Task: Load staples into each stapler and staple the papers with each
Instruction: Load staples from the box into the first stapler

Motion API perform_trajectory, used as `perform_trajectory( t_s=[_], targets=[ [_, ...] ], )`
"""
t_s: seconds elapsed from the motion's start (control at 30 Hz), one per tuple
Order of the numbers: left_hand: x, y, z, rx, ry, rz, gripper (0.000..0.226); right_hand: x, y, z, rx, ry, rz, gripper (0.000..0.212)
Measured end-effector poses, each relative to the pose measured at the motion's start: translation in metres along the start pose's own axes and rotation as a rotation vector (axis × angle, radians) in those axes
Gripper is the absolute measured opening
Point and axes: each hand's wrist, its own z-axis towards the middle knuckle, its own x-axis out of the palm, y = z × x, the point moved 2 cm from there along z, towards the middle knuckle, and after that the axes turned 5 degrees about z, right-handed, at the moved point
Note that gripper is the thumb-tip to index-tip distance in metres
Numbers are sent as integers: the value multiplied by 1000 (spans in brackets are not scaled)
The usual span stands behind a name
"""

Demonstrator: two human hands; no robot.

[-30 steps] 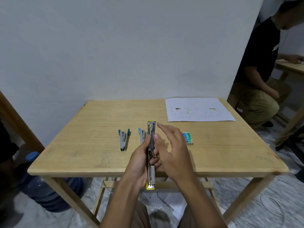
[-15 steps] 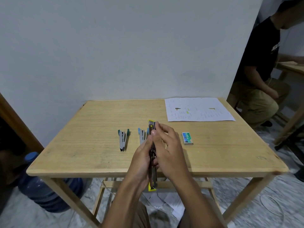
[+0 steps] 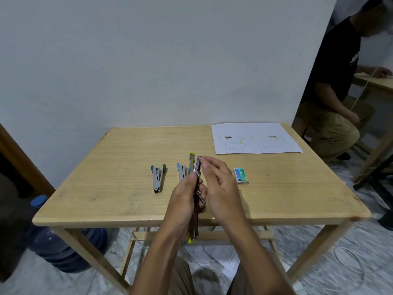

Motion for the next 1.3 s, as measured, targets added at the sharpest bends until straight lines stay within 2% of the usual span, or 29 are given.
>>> perform_trajectory(
  t_s=[0.27, 0.47, 0.77, 0.9, 1.03, 1.2, 1.3],
  targets=[
    [2, 0, -2, -46, 3, -17, 49, -4, 2, 0, 23, 7, 31, 43],
    [4, -4, -1, -29, 6, -5, 48, -2, 4, -4, 118, 68, 261, 29],
    [-1, -7, 1, 1, -9, 13, 51, -5, 2, -2, -18, 72, 25, 28],
    [0, -4, 1, -58, 21, -46, 40, -8, 1, -6, -147, 96, -290, 61],
    [-1, -1, 1, -116, 24, -86, 37, -11, -2, -10, -208, 143, -448, 65],
    [-1, -1, 1, -147, 7, -95, 33, -11, -10, -8, -214, 144, -466, 64],
    [0, -1, 4, -139, 17, -77, 34, -7, -10, -8, -126, 103, -236, 42]
  ],
)
